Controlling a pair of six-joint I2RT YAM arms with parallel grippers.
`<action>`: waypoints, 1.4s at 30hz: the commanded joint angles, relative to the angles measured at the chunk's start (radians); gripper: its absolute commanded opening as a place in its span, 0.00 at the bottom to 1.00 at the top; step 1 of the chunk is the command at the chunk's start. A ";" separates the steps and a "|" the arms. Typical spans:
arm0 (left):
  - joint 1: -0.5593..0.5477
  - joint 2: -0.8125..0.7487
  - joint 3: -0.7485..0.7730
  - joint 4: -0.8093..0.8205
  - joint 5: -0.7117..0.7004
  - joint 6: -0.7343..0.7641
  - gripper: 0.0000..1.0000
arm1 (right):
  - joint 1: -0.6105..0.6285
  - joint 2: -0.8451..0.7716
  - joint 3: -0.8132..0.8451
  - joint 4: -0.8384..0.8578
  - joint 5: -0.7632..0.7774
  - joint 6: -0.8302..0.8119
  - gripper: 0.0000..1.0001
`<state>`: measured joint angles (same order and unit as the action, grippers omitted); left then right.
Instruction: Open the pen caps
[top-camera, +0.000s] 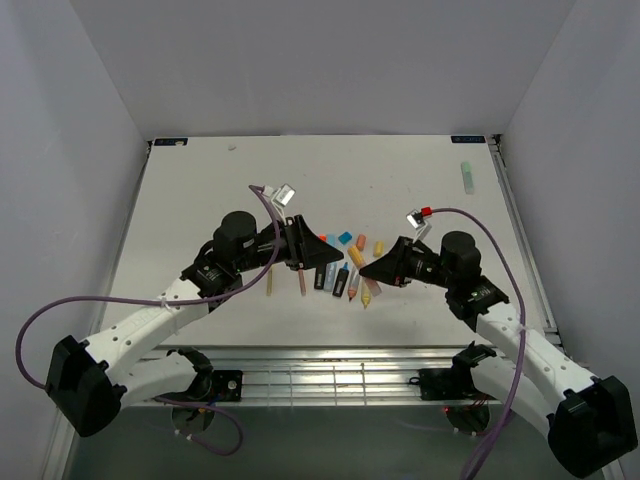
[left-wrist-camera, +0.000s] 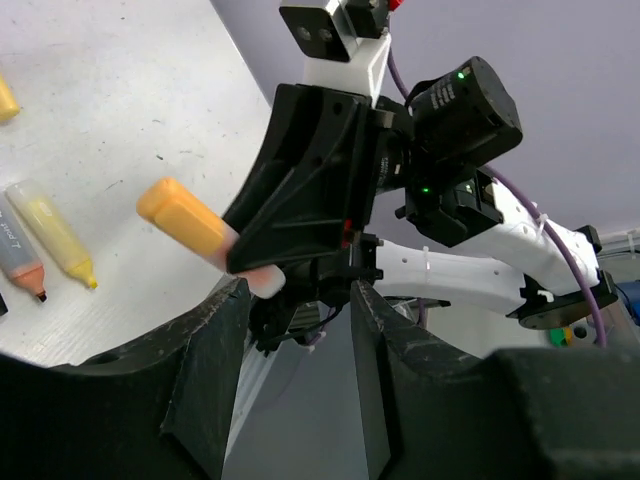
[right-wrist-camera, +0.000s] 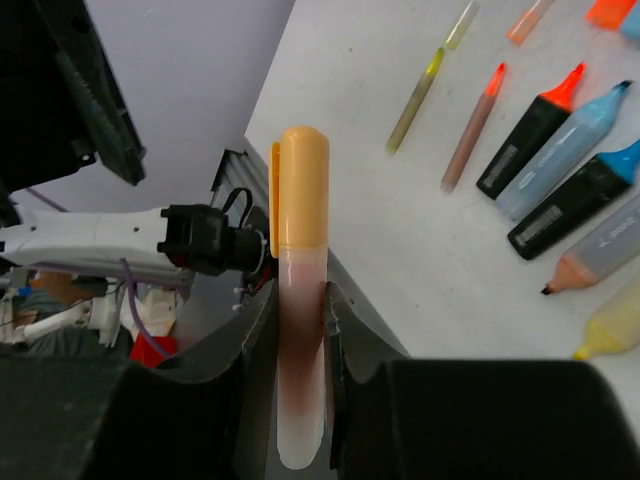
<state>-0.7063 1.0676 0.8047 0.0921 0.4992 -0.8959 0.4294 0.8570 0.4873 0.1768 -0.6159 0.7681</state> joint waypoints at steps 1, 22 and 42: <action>0.001 -0.006 -0.039 0.118 0.033 -0.008 0.55 | 0.090 -0.039 -0.010 0.202 -0.027 0.157 0.08; -0.038 -0.084 -0.050 0.017 -0.143 0.058 0.54 | 0.203 -0.101 -0.047 0.283 0.100 0.224 0.08; -0.050 0.055 -0.038 0.213 -0.050 -0.017 0.53 | 0.206 -0.003 -0.108 0.602 0.028 0.393 0.08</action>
<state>-0.7490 1.1172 0.7425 0.2455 0.4290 -0.8993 0.6243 0.8505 0.3882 0.6411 -0.5579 1.1267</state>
